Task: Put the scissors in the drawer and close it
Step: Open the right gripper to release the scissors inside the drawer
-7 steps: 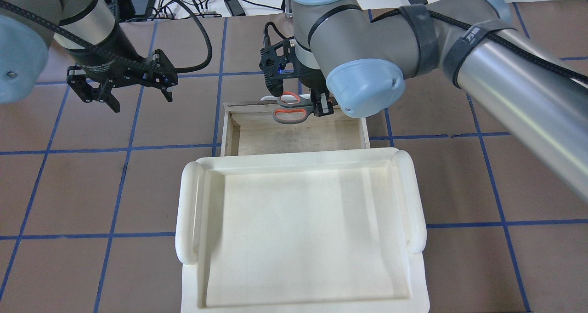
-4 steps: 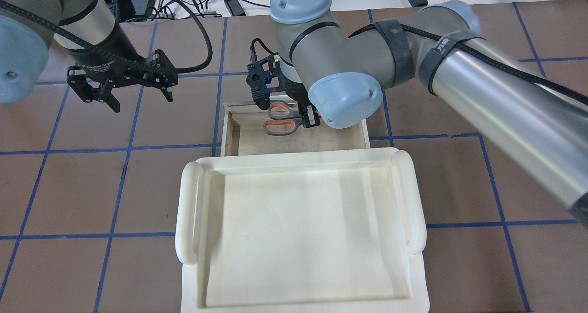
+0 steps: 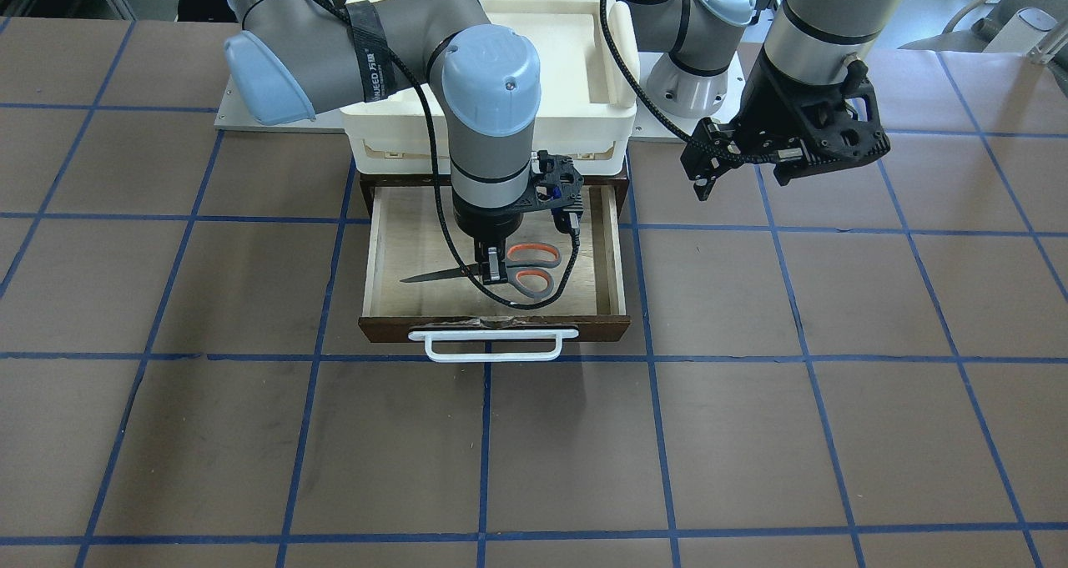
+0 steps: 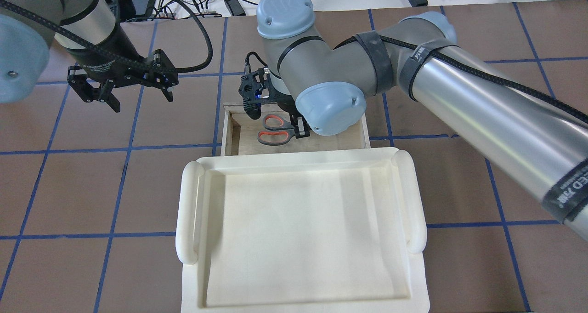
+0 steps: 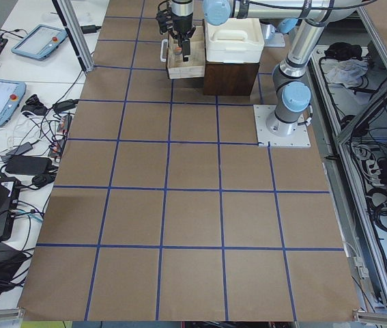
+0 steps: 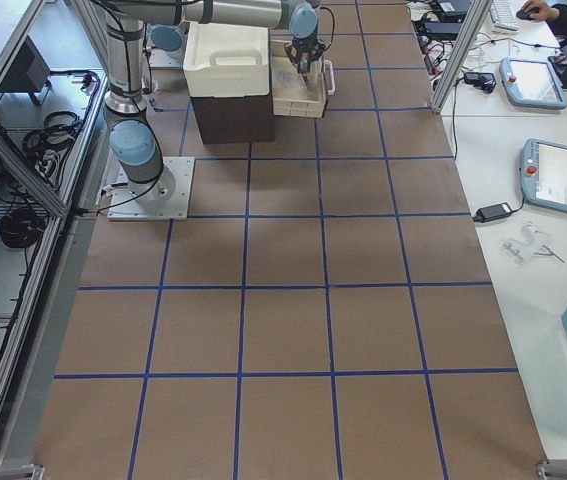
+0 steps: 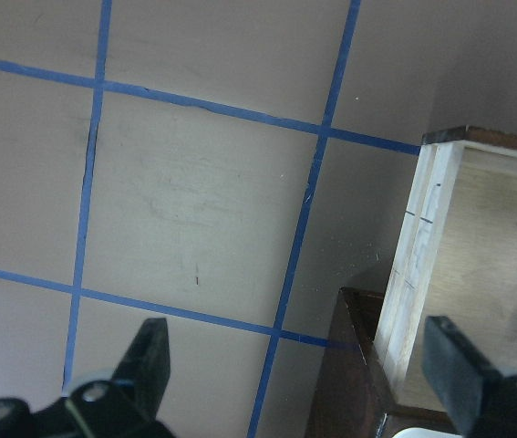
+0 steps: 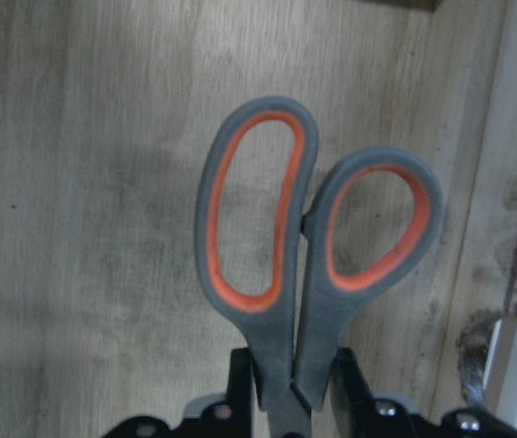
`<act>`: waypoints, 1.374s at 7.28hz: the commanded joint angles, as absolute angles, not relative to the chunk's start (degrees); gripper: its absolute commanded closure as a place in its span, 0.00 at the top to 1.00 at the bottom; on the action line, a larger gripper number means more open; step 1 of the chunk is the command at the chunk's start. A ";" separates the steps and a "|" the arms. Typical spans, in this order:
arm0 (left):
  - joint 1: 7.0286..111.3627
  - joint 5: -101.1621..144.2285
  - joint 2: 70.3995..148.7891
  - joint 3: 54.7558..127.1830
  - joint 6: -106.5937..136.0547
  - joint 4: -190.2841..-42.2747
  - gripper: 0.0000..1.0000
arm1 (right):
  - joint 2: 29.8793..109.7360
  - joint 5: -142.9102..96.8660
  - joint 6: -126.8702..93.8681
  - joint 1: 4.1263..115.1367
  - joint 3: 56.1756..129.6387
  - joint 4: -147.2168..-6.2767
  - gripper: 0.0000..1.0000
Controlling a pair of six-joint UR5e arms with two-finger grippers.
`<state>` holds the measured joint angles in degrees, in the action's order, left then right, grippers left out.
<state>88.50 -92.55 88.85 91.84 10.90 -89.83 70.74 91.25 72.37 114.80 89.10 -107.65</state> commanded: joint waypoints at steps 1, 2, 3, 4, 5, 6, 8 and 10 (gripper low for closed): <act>88.51 -92.55 88.86 91.85 10.90 -89.82 1.00 | 70.40 91.14 71.89 114.87 89.12 -108.10 0.57; 88.51 -92.55 88.77 91.85 10.90 -89.91 1.00 | 70.31 89.92 71.72 114.79 89.12 -108.45 0.96; 88.51 -92.55 88.77 91.85 10.90 -89.83 1.00 | 70.75 89.04 69.11 114.70 89.03 -108.63 0.99; 88.42 -92.55 88.77 91.85 10.90 -89.82 1.00 | 71.10 89.64 63.60 114.70 88.60 -108.63 0.99; 88.42 -92.55 88.77 91.85 10.90 -89.91 1.00 | 71.36 89.82 59.80 113.57 88.33 -108.98 0.99; 88.50 -92.55 88.86 91.85 10.90 -89.83 1.00 | 73.28 90.26 54.28 111.38 88.24 -109.59 0.99; 88.42 -92.55 88.77 91.85 10.90 -89.83 1.00 | 77.76 89.21 39.79 103.57 88.15 -109.25 1.00; 88.50 -92.55 88.77 91.85 10.81 -89.91 1.00 | 78.66 90.52 18.93 100.47 88.24 -106.55 1.00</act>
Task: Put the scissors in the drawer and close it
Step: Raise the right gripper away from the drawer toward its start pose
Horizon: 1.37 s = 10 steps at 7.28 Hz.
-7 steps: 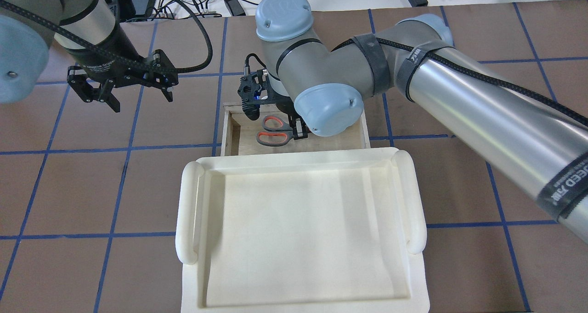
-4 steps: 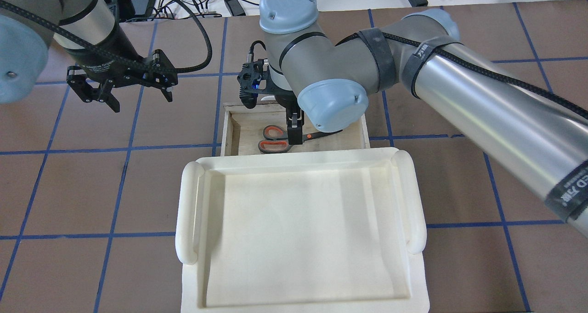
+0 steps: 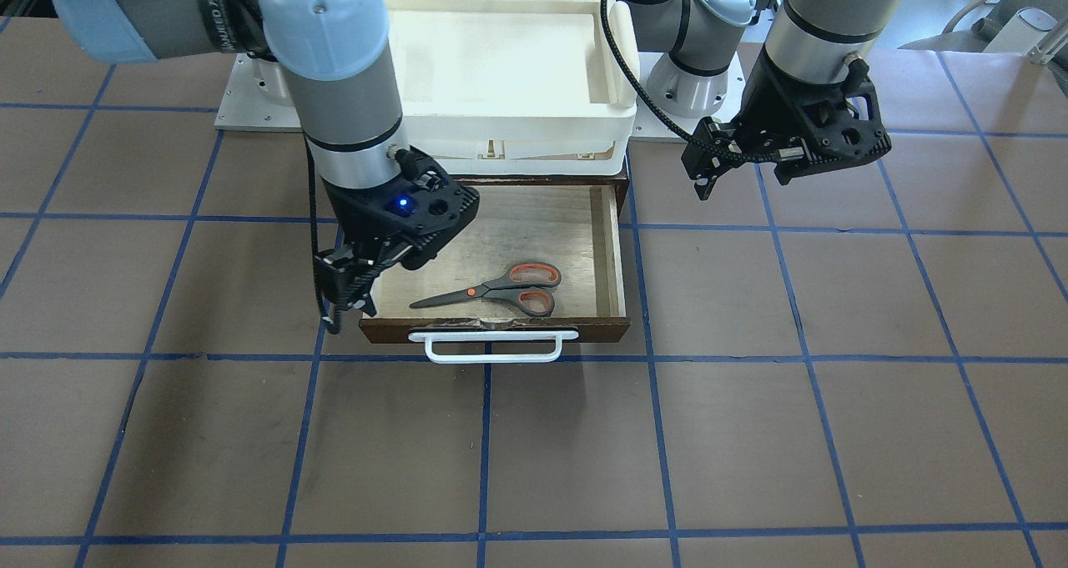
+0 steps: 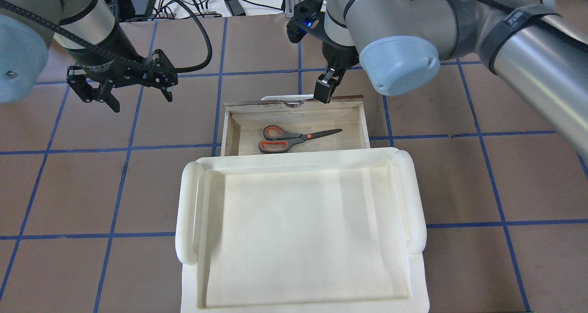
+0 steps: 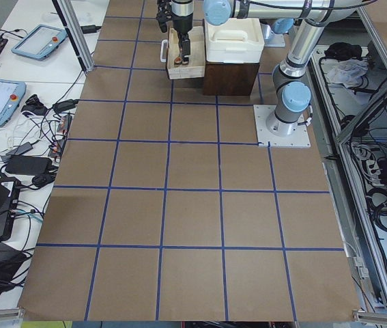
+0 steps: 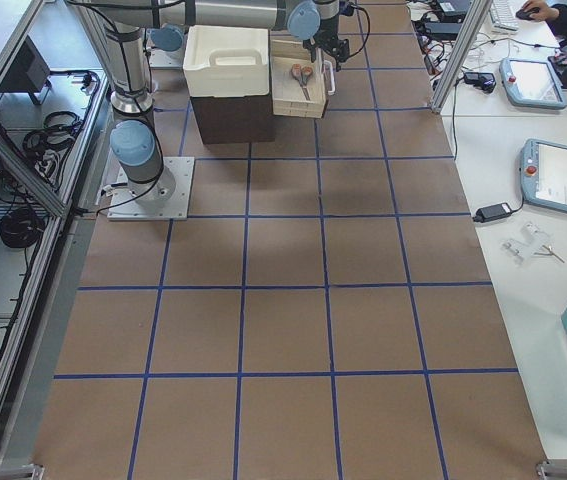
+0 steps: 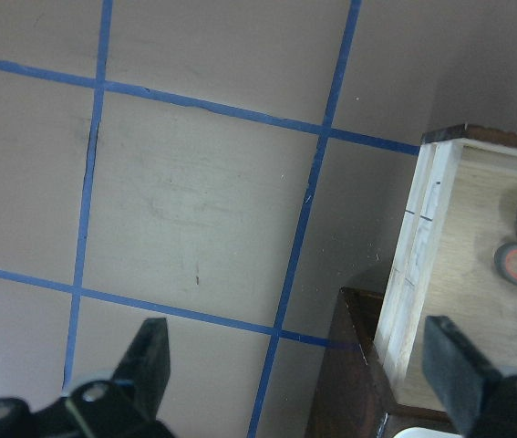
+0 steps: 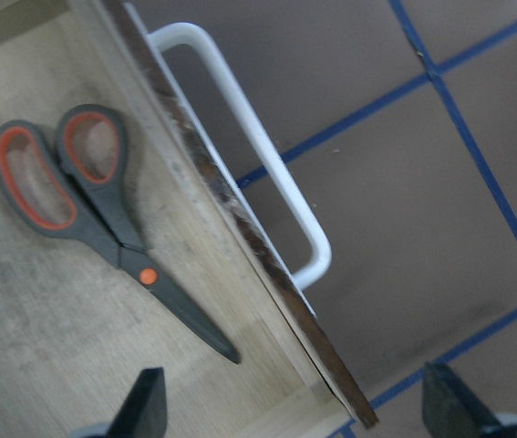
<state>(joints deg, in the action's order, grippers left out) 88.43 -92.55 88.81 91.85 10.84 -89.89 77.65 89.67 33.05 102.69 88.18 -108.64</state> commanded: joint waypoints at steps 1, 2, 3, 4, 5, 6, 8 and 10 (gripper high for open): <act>88.51 -92.55 88.86 91.85 10.90 -89.83 1.00 | 78.84 90.53 4.89 98.72 88.16 -105.04 1.00; 88.51 -92.55 88.86 91.85 10.90 -89.82 1.00 | 79.71 90.61 0.57 97.22 88.15 -105.20 1.00; 88.51 -92.46 88.86 91.85 11.16 -89.82 1.00 | 80.15 90.53 0.44 94.25 88.24 -105.73 1.00; 88.68 -92.37 88.94 91.76 11.86 -89.56 1.00 | 80.42 90.53 0.53 91.00 88.16 -105.73 1.00; 88.77 -92.37 89.21 91.67 13.17 -89.56 1.00 | 81.12 90.53 0.44 88.88 88.15 -105.82 1.00; 88.94 -91.94 89.64 91.58 14.92 -89.47 1.00 | 82.25 90.35 0.18 87.73 88.15 -106.08 1.00; 89.12 -91.93 91.04 91.06 15.12 -88.95 1.00 | 83.76 89.91 0.26 87.19 88.59 -107.76 1.00; 90.78 -91.41 96.30 88.52 14.15 -83.36 1.00 | 84.11 90.18 0.18 87.19 88.68 -107.58 1.00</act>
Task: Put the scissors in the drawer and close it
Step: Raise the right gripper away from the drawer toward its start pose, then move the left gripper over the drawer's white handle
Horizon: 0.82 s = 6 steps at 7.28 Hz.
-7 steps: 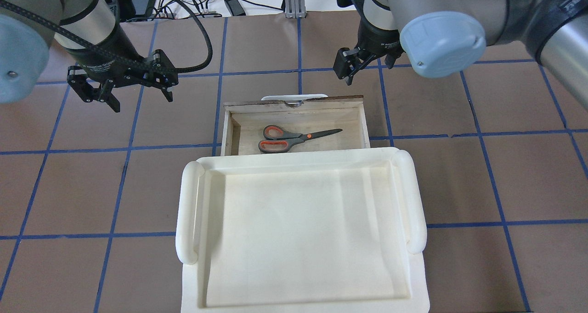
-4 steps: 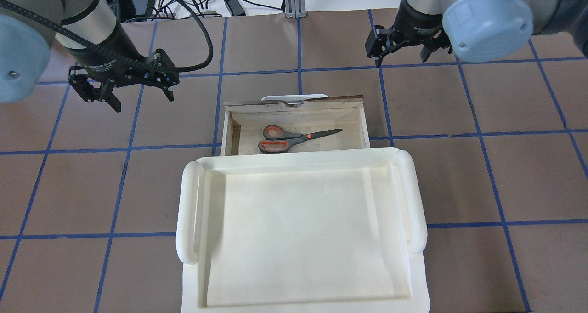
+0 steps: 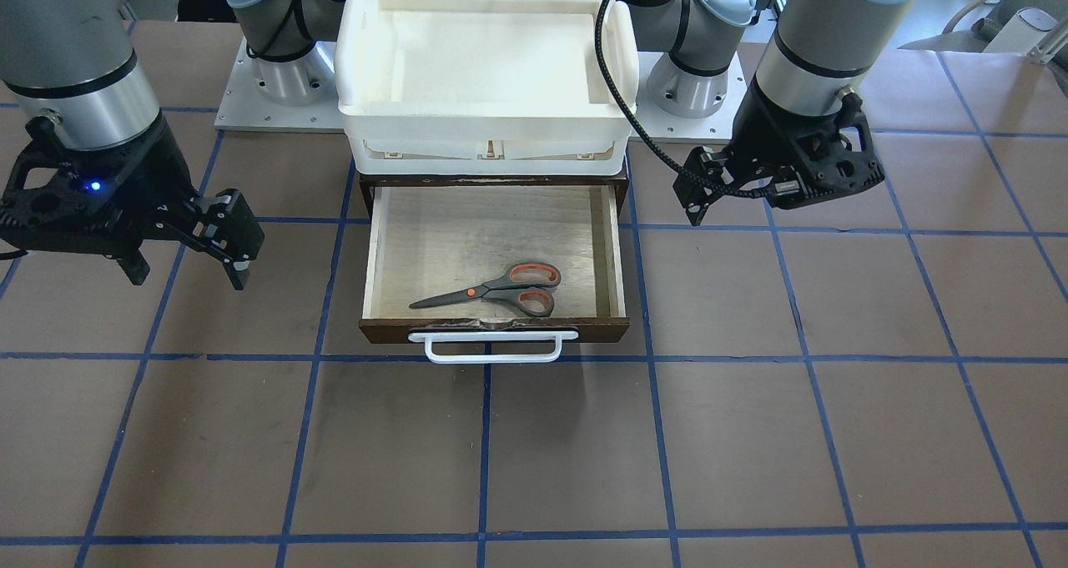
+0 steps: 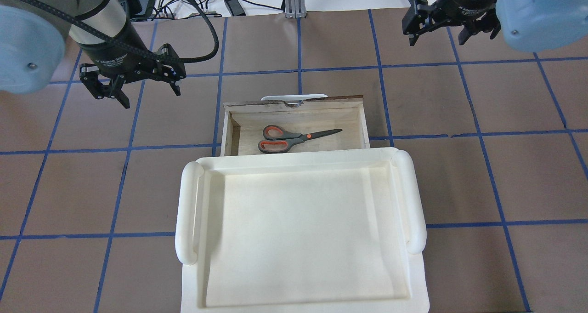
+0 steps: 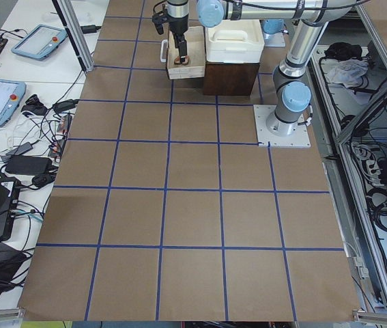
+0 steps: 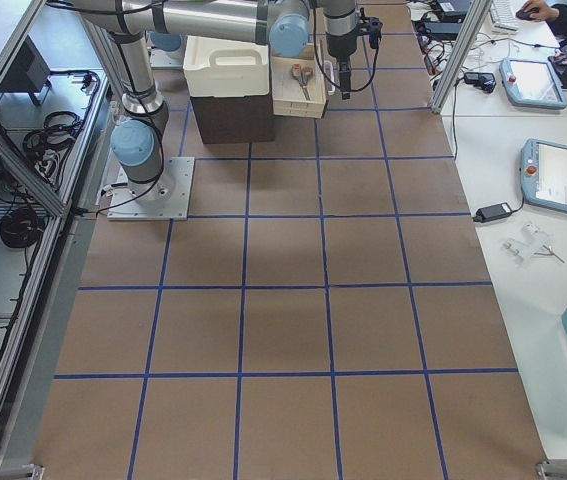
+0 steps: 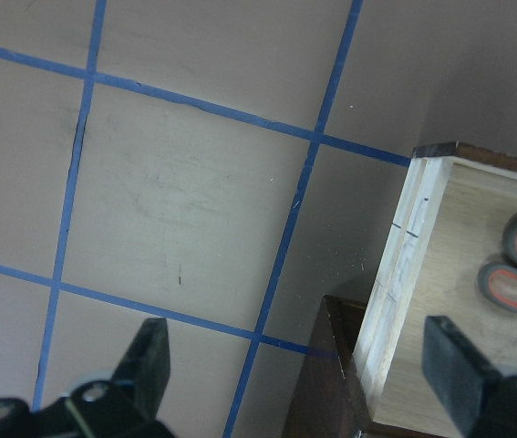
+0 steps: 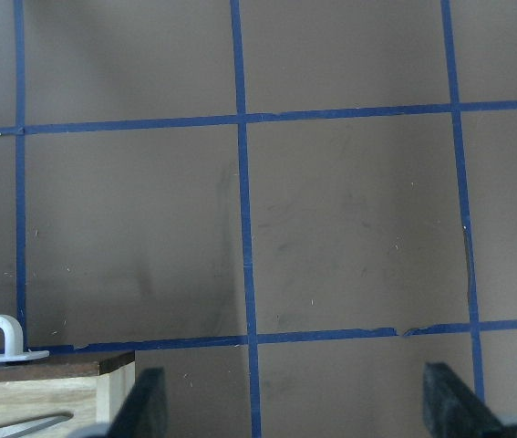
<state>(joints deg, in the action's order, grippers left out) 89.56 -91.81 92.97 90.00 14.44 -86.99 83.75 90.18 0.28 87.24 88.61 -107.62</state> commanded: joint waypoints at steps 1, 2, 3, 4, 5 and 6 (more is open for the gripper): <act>93.31 -91.41 100.68 86.07 13.63 -80.19 1.00 | 84.63 89.83 0.18 87.19 88.86 -107.58 1.00; 94.91 -91.32 105.07 81.43 13.28 -80.59 1.00 | 84.90 89.56 0.18 87.36 89.03 -107.58 1.00; 96.66 -91.23 109.73 77.12 13.36 -80.68 1.00 | 85.08 89.56 0.18 87.45 89.12 -107.49 1.00; 98.25 -91.23 112.82 73.86 13.53 -81.90 1.00 | 85.08 89.39 0.18 87.54 89.30 -107.58 1.00; 98.96 -91.75 115.20 71.65 12.58 -86.18 1.00 | 85.08 89.47 0.18 87.54 89.30 -107.49 1.00; 100.18 -91.93 117.83 71.02 11.52 -85.96 1.00 | 85.17 89.39 0.26 87.54 89.30 -107.49 1.00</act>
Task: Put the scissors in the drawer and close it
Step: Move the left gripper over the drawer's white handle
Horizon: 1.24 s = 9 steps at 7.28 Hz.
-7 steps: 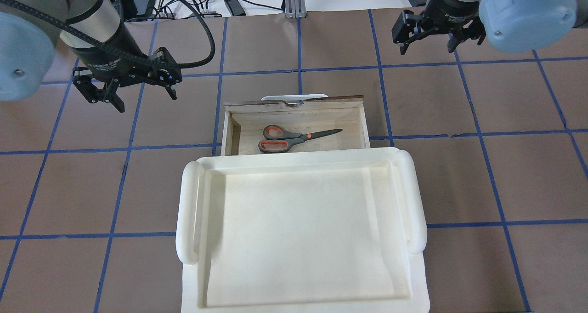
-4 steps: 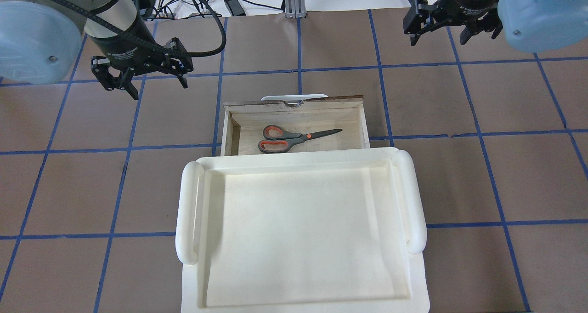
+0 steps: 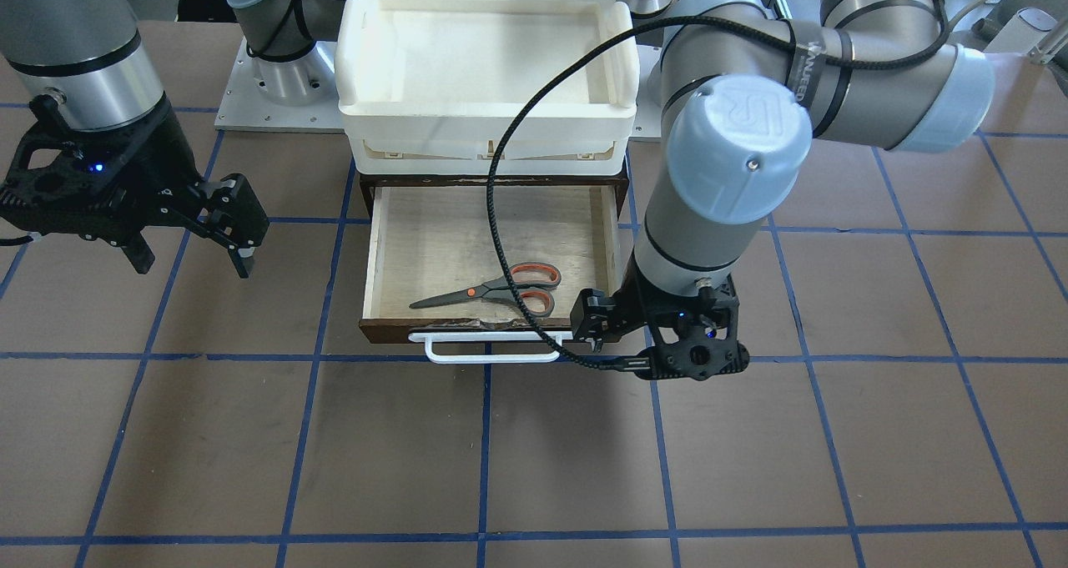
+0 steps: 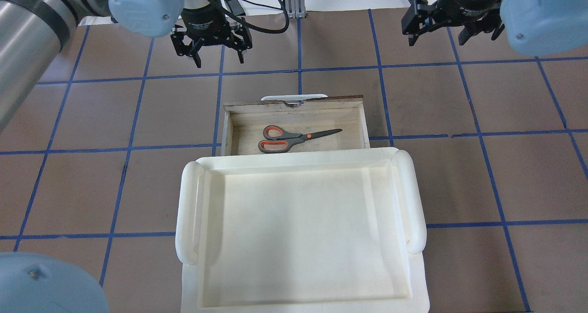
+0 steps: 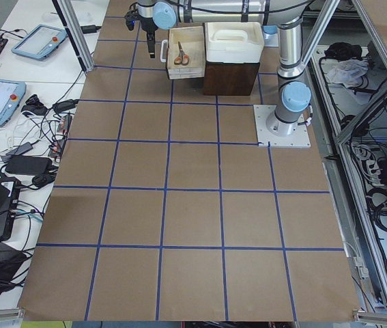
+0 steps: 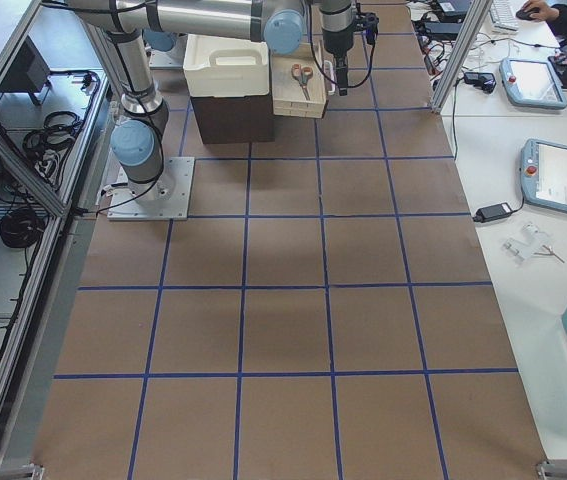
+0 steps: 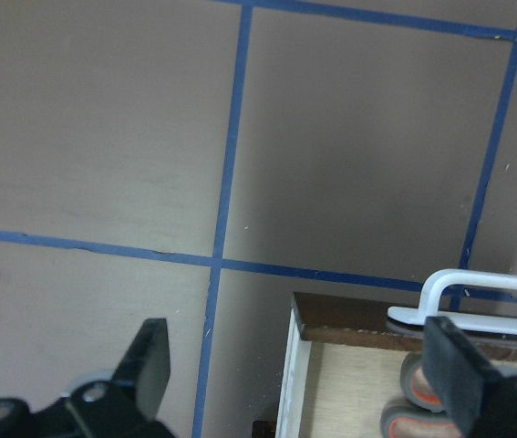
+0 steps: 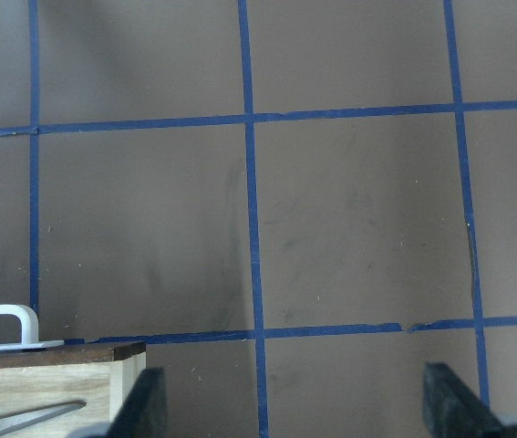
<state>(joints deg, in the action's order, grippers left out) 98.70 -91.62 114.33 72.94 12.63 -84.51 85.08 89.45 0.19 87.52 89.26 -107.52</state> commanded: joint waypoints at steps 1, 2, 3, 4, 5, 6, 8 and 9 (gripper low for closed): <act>100.98 -91.93 120.47 70.06 11.25 -81.61 1.00 | 85.25 89.47 0.26 87.54 89.47 -107.49 1.00; 101.68 -91.93 123.02 68.22 11.16 -79.47 1.00 | 85.25 89.39 0.35 87.54 89.73 -107.49 1.00; 102.91 -91.93 125.13 67.59 9.77 -78.41 1.00 | 85.43 89.38 0.44 87.54 89.91 -107.49 1.00; 103.79 -91.85 126.46 67.33 9.84 -76.66 1.00 | 85.78 89.47 0.87 88.06 90.00 -106.71 1.00; 103.97 -91.85 127.52 67.32 10.10 -75.51 1.00 | 86.39 89.39 0.79 89.46 90.00 -105.66 1.00; 105.02 -91.67 127.96 67.32 10.89 -75.59 1.00 | 86.31 89.56 0.62 90.52 90.00 -105.64 1.00; 106.60 -91.32 129.28 67.41 12.38 -77.25 1.00 | 86.22 90.34 1.40 90.62 90.00 -105.56 1.00; 107.05 -91.32 129.20 67.41 12.39 -80.74 1.00 | 86.31 90.35 3.84 90.62 90.00 -105.47 1.00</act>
<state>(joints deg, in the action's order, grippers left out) 106.26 -91.41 128.99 67.40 11.94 -77.67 86.26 90.03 1.72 90.54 90.00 -105.59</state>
